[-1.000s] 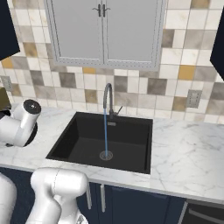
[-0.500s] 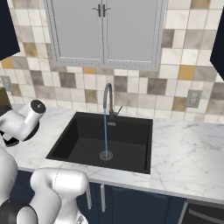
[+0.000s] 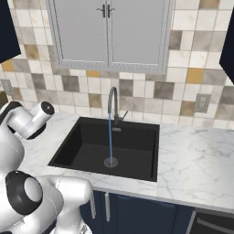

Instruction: Turn on the sink faucet and place the jug under the water for a few seconds to fill it up.

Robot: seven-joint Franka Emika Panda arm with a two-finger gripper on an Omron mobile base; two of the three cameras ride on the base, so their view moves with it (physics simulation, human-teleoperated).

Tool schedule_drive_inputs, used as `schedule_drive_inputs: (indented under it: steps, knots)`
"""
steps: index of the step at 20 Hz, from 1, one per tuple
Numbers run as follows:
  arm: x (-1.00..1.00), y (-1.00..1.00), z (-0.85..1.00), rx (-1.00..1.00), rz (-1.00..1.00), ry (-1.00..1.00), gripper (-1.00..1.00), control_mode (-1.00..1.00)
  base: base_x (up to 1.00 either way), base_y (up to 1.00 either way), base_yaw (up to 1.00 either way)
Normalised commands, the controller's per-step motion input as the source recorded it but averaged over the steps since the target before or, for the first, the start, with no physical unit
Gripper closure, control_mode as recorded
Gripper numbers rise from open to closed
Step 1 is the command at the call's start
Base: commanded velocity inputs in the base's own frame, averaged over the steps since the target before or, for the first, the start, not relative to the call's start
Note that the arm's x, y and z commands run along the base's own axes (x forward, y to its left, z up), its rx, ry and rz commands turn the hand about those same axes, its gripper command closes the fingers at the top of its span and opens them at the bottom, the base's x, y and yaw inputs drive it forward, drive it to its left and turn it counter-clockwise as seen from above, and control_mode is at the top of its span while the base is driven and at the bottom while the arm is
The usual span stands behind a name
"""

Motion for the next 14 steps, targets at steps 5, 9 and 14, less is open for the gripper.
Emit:
schedule_drive_inputs:
  steps: [5, 9, 14]
  knots:
    - [0.19, 0.25, -0.18, 0.00, 0.07, 0.02, -1.00, -1.00, 0.00, 0.00, 0.00]
    - [0.17, 0.29, -0.16, 0.00, 0.06, 0.01, -1.00, -1.00, 0.00, 0.00, 0.00]
    - [0.18, 0.25, -0.16, 0.00, 0.05, 0.00, -1.00, -1.00, 0.00, 0.00, 0.00]
